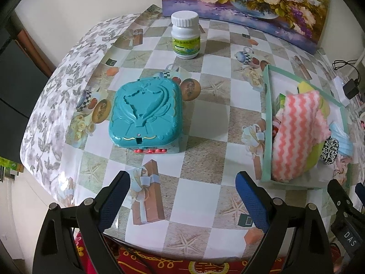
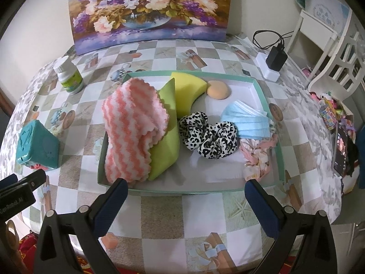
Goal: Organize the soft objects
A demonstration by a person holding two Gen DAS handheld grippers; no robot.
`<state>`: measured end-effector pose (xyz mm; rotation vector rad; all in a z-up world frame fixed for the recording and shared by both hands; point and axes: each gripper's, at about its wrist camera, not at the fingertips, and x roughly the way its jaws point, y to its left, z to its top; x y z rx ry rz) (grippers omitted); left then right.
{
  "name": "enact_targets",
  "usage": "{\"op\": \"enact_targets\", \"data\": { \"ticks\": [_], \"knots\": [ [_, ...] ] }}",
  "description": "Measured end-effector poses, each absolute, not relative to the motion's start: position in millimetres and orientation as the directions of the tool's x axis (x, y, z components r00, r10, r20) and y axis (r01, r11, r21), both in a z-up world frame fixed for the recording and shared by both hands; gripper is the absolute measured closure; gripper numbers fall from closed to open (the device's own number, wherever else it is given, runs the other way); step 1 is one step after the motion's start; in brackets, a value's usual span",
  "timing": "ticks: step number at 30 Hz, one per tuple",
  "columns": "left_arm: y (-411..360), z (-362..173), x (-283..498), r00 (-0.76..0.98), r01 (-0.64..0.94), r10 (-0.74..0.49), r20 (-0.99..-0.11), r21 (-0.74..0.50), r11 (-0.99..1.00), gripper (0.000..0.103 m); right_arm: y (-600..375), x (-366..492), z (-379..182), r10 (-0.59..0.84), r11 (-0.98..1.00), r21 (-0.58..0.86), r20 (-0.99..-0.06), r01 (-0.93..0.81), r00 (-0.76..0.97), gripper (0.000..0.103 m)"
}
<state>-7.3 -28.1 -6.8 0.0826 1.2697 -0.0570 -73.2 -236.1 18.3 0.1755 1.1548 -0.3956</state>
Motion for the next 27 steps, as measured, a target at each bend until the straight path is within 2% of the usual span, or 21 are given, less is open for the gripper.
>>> {"op": "enact_targets", "data": {
  "ticks": [27],
  "knots": [
    [-27.2,-6.1,-6.3,0.290,0.086,-0.017,-0.957,0.009,0.996,0.009,-235.5,-71.7,23.6,-0.226,0.921,-0.078,-0.905,0.381,0.361,0.000]
  ]
}}
